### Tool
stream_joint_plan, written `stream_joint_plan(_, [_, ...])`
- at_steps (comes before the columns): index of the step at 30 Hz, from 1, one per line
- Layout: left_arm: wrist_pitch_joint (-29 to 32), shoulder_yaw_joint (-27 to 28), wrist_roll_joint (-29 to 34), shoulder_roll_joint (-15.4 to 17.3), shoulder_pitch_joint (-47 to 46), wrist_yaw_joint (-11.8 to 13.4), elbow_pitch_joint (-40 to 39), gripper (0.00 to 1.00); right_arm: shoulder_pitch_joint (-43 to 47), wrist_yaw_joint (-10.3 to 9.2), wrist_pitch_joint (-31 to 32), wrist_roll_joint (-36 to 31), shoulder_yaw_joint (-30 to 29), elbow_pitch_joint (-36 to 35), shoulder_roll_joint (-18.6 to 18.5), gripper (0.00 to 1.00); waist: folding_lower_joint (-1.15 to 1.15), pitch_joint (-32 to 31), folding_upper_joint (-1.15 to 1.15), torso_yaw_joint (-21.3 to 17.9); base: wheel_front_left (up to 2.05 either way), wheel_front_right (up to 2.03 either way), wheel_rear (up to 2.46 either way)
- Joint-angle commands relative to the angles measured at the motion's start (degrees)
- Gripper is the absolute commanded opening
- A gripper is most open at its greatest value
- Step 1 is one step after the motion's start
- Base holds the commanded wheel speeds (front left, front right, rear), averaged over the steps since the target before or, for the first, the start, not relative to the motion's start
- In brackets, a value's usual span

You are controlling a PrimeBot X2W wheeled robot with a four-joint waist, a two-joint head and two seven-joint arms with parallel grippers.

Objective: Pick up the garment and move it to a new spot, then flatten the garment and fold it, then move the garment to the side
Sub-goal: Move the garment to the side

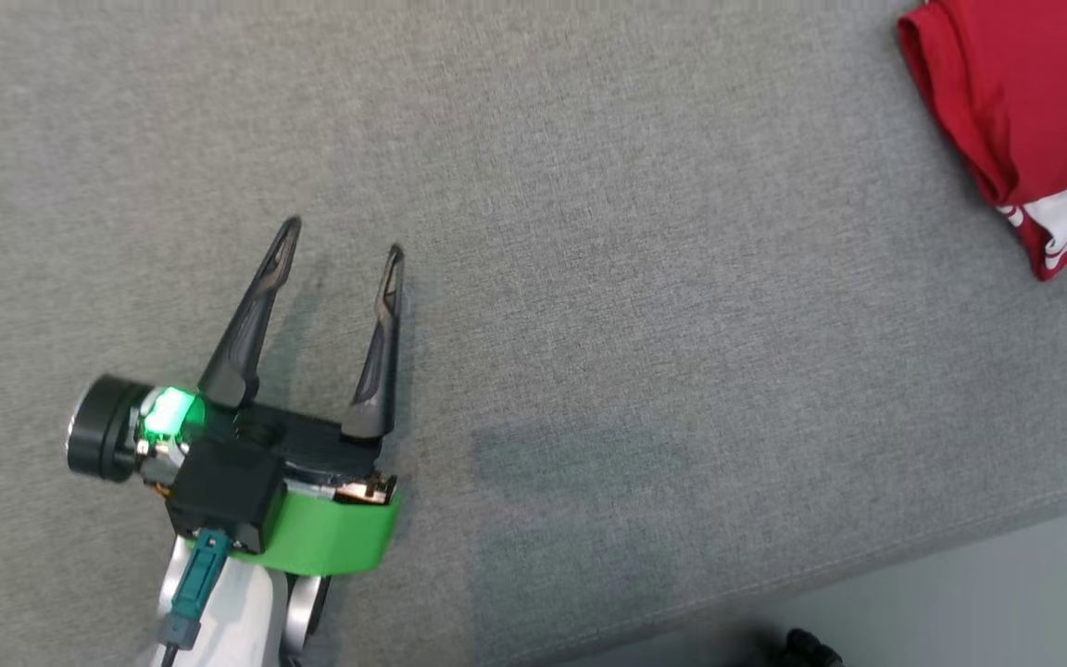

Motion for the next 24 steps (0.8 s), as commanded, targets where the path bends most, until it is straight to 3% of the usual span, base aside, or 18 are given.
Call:
stream_joint_plan(1, [-0.11, 0.42, -0.77, -0.14, 1.43, 0.68, 0.79, 1.0, 2.13, -0.03, -0.18, -1.56, -0.54, -0.91, 1.33, 1.0, -0.01, -4.99, 0.0, 1.48, 0.0, 0.0, 0.0])
stream_joint_plan(8, [-0.1, 3.7, -5.31, -1.89, 6.32, 3.64, 7.51, 1.0, 11.95, -0.04, -0.19, -7.75, -2.78, -8.88, 9.35, 1.0, -0.01, -14.56, 0.0, 4.01, 0.0, 0.0, 0.0])
stream_joint_plan(13, [-0.11, 5.77, -7.46, -2.88, 9.66, 5.05, 10.9, 1.0, 18.1, -0.04, -0.19, -11.29, -1.31, -12.45, 14.78, 1.0, -0.01, -20.75, 0.0, 5.75, 0.0, 0.0, 0.0])
stream_joint_plan(16, [-0.1, 5.92, -9.09, -3.2, 11.61, 4.33, 13.7, 1.0, 21.58, -0.04, -0.19, -13.51, -1.2, -14.63, 17.52, 1.0, -0.01, -24.57, 0.0, 6.88, 0.0, 0.0, 0.0])
stream_joint_plan(19, [-0.1, 4.82, -11.06, -3.4, 12.93, 1.21, 17.05, 1.0, 25.42, -0.04, -0.19, -15.32, -1.96, -17.66, 20.51, 1.0, -0.01, -27.83, 0.0, 7.7, 0.0, 0.0, 0.0])
stream_joint_plan(24, [-0.11, 5.51, -10.91, -3.62, 15.75, 0.69, 18.41, 1.0, 34.45, -0.04, -0.19, -19.55, -2.71, -25.89, 25.53, 1.0, -0.01, -32.73, 0.0, 8.85, 0.0, 0.0, 0.0])
